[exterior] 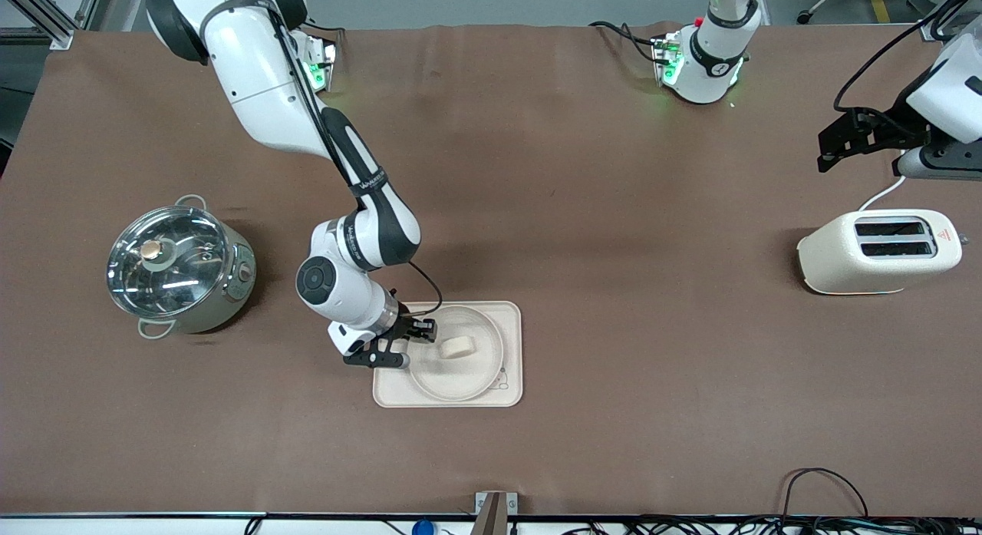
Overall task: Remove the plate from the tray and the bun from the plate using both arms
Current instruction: 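Reach the right gripper over the white plate on the tray, then grasp the plate rim with the right gripper and lift it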
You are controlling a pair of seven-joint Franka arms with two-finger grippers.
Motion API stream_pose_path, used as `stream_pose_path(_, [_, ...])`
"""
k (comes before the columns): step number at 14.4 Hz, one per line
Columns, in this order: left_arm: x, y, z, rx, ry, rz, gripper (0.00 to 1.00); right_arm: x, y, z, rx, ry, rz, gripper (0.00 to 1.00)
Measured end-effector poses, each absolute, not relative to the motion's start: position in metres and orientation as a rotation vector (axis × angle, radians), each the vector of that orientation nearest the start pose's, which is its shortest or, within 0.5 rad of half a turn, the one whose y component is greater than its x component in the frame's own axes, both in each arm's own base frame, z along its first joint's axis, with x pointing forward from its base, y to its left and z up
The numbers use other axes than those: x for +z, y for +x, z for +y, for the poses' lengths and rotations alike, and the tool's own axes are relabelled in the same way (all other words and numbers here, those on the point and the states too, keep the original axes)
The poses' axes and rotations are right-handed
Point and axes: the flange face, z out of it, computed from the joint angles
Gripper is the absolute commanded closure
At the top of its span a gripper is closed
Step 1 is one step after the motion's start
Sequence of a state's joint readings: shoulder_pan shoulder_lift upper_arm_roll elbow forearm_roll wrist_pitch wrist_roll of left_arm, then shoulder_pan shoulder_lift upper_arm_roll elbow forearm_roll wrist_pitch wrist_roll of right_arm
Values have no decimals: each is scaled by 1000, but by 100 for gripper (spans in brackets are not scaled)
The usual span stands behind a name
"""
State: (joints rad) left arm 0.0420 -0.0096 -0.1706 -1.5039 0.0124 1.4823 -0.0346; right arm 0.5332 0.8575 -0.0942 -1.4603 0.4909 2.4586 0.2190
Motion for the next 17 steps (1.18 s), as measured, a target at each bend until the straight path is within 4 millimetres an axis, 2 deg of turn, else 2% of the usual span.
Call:
stream_pose_path(2, [653,538,-70,20,-3123,149,0,185,659,324,-77,-2836,145,74])
stream_pose_path(3, [652,539,-71,22,-3123,151,0,186,660,324,-79,-2836,144,88])
stream_pose_path(4, [651,539,-72,25,-3123,154,0,186,660,324,-80,-2836,145,97])
stream_pose_path(5, [650,539,-73,28,-3123,157,0,186,661,323,-81,-2836,145,99])
stream_pose_path(12, [643,542,-81,48,-3122,181,0,196,666,325,-67,-2821,165,100])
stream_pose_path(17, [643,542,-84,48,-3121,190,0,198,668,324,-14,-2744,266,100])
